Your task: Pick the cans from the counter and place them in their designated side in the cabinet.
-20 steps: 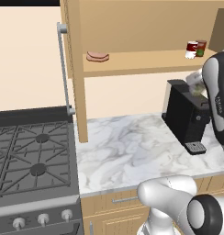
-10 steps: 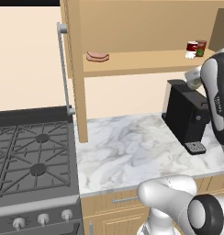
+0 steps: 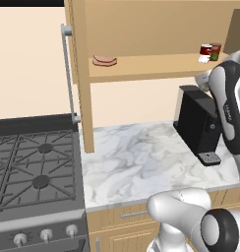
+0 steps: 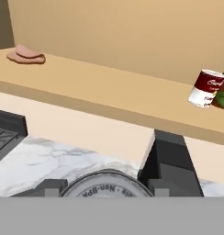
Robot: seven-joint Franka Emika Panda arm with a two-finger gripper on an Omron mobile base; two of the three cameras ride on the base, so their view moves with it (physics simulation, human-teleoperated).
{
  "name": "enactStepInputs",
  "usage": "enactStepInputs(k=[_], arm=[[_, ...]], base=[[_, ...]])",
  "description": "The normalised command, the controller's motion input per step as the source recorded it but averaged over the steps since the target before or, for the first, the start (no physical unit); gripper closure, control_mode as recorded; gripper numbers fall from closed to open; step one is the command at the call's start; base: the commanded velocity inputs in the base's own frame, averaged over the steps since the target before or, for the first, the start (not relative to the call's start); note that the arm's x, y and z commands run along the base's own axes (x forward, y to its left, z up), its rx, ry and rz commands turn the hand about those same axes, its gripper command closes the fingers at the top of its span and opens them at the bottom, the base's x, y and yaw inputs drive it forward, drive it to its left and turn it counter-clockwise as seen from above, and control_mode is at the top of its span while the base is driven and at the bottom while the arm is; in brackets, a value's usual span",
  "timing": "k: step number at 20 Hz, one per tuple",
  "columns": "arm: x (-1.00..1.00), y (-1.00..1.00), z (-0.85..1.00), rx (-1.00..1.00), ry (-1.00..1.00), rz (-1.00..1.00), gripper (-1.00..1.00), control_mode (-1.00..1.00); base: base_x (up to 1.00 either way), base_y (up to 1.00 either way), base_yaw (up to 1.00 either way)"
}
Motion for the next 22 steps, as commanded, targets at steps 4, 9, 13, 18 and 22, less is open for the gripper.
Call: enactStepInputs(k=[4,9,13,18,22], arm=[[0.15,-0.06,0.07,0.01,0.00,-0.12,1.00,-1.00],[0.19,-0.03,0.15,0.03,0.00,-0.08,1.00,-1.00],[0.23,-0.03,0.20,0.02,-0.03,-0.03,1.00,-1.00],[0.20,-0.07,0.09,0.00,-0.07,-0.02,1.00,-1.00],[0.16,-0.07,0.02,0.00,-0.12,-0.01,1.00,-1.00]], base=[[0.00,0.00,0.00],[0.00,0.00,0.00],[0.00,0.00,0.00],[0.00,0.00,0.00],[0.00,0.00,0.00]])
